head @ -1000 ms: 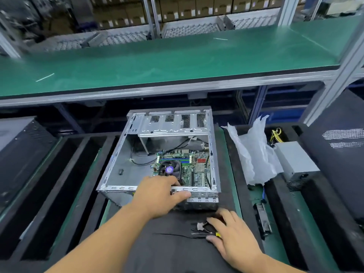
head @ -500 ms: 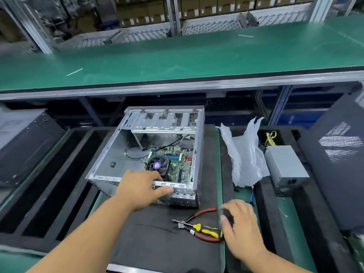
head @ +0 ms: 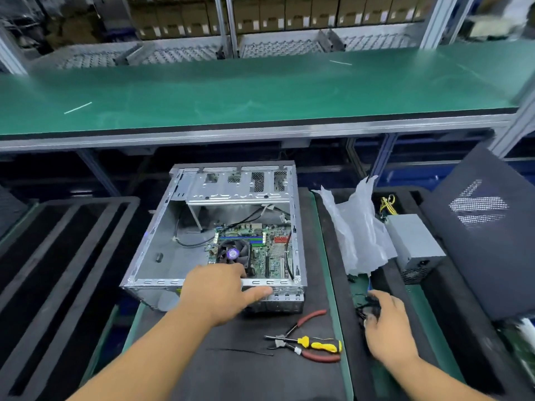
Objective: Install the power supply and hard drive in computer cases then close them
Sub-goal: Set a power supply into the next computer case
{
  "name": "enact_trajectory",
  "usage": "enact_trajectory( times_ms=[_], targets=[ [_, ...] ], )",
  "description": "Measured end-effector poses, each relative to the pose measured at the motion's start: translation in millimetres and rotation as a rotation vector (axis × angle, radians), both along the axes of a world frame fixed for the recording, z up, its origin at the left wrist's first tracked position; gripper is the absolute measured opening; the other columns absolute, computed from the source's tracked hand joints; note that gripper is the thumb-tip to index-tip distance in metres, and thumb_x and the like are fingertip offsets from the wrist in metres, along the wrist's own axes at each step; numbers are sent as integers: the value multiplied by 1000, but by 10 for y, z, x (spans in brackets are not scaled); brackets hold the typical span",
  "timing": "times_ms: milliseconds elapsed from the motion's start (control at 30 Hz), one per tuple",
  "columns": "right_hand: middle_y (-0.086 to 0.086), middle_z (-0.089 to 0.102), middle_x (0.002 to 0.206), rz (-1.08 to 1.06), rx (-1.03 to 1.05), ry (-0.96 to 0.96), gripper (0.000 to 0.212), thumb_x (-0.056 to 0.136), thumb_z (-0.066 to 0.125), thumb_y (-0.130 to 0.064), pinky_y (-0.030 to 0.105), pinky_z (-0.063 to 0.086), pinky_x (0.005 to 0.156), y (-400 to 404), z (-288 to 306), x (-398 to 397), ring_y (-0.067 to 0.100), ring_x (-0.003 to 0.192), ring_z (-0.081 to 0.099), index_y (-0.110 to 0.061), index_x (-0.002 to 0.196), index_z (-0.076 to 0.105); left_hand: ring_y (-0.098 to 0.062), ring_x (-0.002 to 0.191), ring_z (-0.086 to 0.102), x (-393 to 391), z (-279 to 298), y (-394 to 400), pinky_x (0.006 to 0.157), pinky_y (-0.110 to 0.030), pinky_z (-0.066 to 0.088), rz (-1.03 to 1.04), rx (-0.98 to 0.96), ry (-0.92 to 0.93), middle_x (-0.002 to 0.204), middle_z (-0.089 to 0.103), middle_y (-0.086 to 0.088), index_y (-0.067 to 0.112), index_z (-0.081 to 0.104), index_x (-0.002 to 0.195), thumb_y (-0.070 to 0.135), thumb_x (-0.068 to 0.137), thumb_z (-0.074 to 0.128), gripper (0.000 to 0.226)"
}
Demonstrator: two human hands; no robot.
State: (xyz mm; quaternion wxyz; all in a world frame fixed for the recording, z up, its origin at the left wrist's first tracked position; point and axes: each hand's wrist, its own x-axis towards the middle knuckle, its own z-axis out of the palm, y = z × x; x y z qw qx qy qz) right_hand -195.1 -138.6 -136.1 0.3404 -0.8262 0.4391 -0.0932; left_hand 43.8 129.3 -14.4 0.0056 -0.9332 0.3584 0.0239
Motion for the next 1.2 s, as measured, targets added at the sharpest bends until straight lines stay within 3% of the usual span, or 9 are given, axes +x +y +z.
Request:
enact_trajectory(
  times_ms=[100,233,467,700,833,967,1067,1133,1200],
  targets=[
    [0,43,127,-39,29,-68,52,88,58,6,31,47,95,27,63,8,9,100,56,-31,126,58,-19,69,60,38,-8,-5,56,-34,41,-43,12,7,66,59,7,27,52,76,107,61,4,95],
    [1,50,119,-116,90,14,46,88,64,-7,27,52,65,114,76,108,15,84,65,-27,128,60,-19,64,57,45,-11,-33,56,-35,43,-137,16,-38,65,57,7,25,53,70,102,66,-8,98],
    [6,73,108,-155,19,317,47,90,61,-25,35,52,75,132,206,120,32,96,65,-29,137,58,-22,58,52,-8,-11,-254,52,-32,35,-94,-25,-17,62,53,7,22,51,67,101,69,1,94],
    [1,71,92,-200,-247,-83,46,96,63,-25,35,48,77,101,1085,328,25,99,58,-29,141,61,-24,64,51,22,-11,-216,55,-33,35,-152,-10,-11,64,49,9,23,46,69,97,72,13,81],
    [-8,68,127,-162,-218,-336,41,103,52,-22,33,48,102,164,1687,584,14,117,60,-31,143,59,-25,67,53,63,10,-181,58,-35,39,-142,6,56,68,52,9,23,46,70,95,79,24,75],
    [-27,66,120,-55,-126,-511,41,105,49,-19,25,47,100,353,2094,835,-4,111,61,-43,136,61,-26,76,62,38,67,-98,61,-36,40,-154,-15,66,72,55,7,25,43,75,95,78,21,74],
    [-26,64,123,141,-157,-474,41,106,48,-14,16,43,100,505,2187,1022,-7,116,57,-41,134,62,-22,89,68,22,99,-12,70,-36,50,-119,-209,160,89,69,9,34,52,102,92,78,23,69],
    [-28,61,127,248,-175,-449,43,105,49,-13,11,39,102,602,2164,1144,-9,120,53,-43,135,60,-14,88,68,71,151,29,75,-34,53,-23,-534,375,93,70,16,42,52,111,73,87,37,41],
    [-19,61,136,320,-188,-408,44,105,50,-15,23,39,111,685,2109,1278,0,129,51,-39,141,58,-8,81,70,171,206,55,73,-34,52,139,-891,608,89,70,18,42,55,107,43,94,50,14]
  ],
)
